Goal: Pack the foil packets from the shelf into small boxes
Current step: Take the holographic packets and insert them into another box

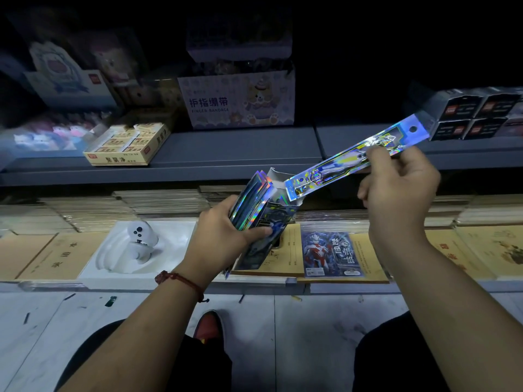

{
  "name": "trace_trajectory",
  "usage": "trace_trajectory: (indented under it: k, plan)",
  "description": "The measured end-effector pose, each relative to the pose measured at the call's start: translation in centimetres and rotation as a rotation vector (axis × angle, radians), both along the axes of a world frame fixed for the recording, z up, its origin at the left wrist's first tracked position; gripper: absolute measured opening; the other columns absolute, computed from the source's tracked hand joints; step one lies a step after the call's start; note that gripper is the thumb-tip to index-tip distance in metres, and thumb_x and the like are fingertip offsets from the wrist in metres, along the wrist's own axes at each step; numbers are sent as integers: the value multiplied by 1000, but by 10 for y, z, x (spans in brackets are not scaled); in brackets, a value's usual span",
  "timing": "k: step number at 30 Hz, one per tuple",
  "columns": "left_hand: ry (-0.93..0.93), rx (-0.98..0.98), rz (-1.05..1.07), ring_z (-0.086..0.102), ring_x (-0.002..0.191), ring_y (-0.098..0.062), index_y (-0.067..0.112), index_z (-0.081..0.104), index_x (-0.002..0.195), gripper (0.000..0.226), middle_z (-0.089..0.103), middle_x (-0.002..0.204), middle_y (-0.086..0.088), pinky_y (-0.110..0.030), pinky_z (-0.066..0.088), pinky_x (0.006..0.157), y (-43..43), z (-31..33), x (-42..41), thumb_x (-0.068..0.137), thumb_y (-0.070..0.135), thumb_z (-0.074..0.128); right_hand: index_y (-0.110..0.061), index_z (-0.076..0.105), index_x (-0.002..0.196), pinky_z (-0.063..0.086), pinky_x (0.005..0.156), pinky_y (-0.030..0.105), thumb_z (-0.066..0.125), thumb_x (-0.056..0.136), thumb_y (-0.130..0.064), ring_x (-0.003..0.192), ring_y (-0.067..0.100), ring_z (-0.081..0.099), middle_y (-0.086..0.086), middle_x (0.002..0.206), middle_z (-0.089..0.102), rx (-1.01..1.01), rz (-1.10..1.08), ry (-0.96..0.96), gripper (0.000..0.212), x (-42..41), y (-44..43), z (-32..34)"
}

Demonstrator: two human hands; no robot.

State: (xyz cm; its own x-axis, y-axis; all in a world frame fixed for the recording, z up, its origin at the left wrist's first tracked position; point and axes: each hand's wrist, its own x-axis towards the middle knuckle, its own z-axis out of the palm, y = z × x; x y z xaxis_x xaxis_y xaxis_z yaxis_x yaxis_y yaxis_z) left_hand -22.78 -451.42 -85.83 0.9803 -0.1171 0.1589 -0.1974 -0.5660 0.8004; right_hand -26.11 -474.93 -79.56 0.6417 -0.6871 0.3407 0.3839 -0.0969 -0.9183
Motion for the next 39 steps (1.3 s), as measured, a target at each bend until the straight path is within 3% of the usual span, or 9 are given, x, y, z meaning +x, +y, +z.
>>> trace_trajectory:
  k: [3, 7, 11, 14, 17, 21, 25, 32, 39]
  plan:
    - [18, -60, -19, 69, 83, 5, 34, 70, 108, 56, 75, 90, 22, -29, 59, 78, -2, 3, -2, 60, 40, 97, 9, 52, 82, 29, 43, 23, 64, 97, -13, 40, 20, 37, 7, 48, 36, -30, 45, 13, 29, 0, 3, -5]
    - [-10, -134, -82, 70, 93, 0, 35, 65, 112, 64, 75, 97, 20, -23, 55, 81, -5, 8, -4, 58, 32, 99, 4, 60, 83, 31, 43, 20, 66, 98, -13, 42, 18, 40, 15, 53, 45, -98, 103, 13, 24, -1, 12, -4]
    - [-10, -188, -102, 70, 93, 1, 32, 66, 112, 63, 75, 98, 22, -14, 53, 79, -7, 9, -8, 58, 31, 98, 6, 60, 81, 31, 49, 39, 69, 97, -18, 50, 33, 39, 28, 62, 49, -236, 172, 43, 30, -3, 18, -7]
    - [5, -235, -90, 72, 94, -1, 28, 68, 112, 59, 76, 99, 20, -25, 58, 85, -7, 11, -8, 60, 29, 98, -5, 67, 80, 32, 54, 27, 77, 89, -21, 52, 9, 39, 8, 69, 50, -393, 222, 160, 20, -1, 19, -13]
    - [16, -273, -79, 74, 92, -6, 26, 70, 106, 53, 77, 96, 16, -37, 61, 86, -7, 13, -9, 60, 27, 97, -16, 65, 84, 32, 58, 17, 84, 80, -22, 57, 5, 42, -3, 82, 45, -492, 257, 274, 21, 1, 21, -16]
    - [18, -241, -98, 73, 92, -3, 30, 69, 108, 53, 76, 97, 20, -35, 62, 84, -7, 16, -12, 63, 25, 96, -22, 60, 102, 45, 62, 34, 82, 83, -25, 58, 13, 41, 1, 96, 49, -351, 299, 264, 29, 0, 23, -17]
    - [0, -215, -100, 74, 91, -13, 35, 68, 105, 51, 76, 94, 16, -36, 64, 73, -6, 13, -12, 64, 25, 96, -30, 55, 109, 53, 71, 42, 84, 79, -37, 74, 26, 58, 1, 102, 54, -334, 307, 354, 42, 0, 22, -17]
    - [-84, -123, -105, 71, 94, -2, 43, 64, 110, 58, 74, 99, 22, -43, 61, 84, -5, 12, -12, 61, 50, 93, -20, 61, 111, 49, 48, 30, 81, 82, -18, 67, 16, 59, 2, 98, 66, -306, 499, 564, 35, -4, 23, -15]
    - [-105, -71, -140, 69, 93, 0, 38, 64, 110, 55, 72, 98, 23, -34, 60, 80, -5, 12, -13, 64, 47, 93, -15, 64, 114, 51, 46, 31, 77, 86, -15, 59, 21, 66, 11, 98, 71, -149, 581, 679, 31, -6, 21, -11]
